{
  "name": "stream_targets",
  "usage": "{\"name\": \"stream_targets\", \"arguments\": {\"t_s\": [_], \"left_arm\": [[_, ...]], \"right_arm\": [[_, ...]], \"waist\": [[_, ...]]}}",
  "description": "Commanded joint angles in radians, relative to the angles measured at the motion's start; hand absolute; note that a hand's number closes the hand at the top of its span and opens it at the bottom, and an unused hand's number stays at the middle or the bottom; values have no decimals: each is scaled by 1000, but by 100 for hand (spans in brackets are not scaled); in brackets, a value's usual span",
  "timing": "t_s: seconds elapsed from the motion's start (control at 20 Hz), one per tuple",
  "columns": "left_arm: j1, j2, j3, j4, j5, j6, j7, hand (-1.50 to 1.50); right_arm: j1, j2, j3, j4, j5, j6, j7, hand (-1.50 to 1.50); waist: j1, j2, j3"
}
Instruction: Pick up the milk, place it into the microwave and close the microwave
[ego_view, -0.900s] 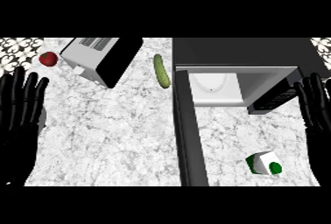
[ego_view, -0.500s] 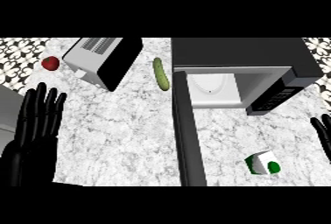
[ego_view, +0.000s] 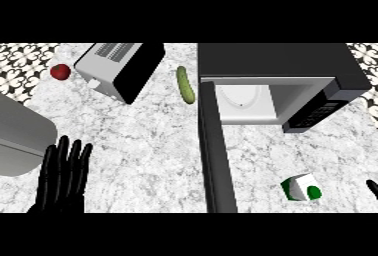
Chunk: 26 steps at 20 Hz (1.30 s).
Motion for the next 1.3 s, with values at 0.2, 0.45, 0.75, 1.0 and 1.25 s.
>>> {"name": "stream_targets", "arguments": {"t_s": [0.2, 0.45, 0.75, 1.0, 1.25], "left_arm": [[211, 21, -134, -39, -14, -17, -150, -150], [267, 88, -62, -25, 95, -79, -214, -150], [426, 122, -180, -72, 25, -54, -344, -150], [331, 112, -105, 44, 74, -59, -389, -150], [366, 112, -174, -11, 28, -12, -362, -150]], "right_arm": [[32, 41, -51, 147, 92, 105, -129, -150], [-6, 93, -33, 286, 174, 114, -202, -150], [-79, 135, -12, 405, 284, 75, -266, -150], [-139, 137, -81, 565, 307, 27, -344, -150], [-287, 113, -130, 777, 362, -49, -397, -150]], "waist": [[9, 1, 0], [12, 2, 0], [17, 1, 0], [10, 3, 0], [13, 4, 1]]}}
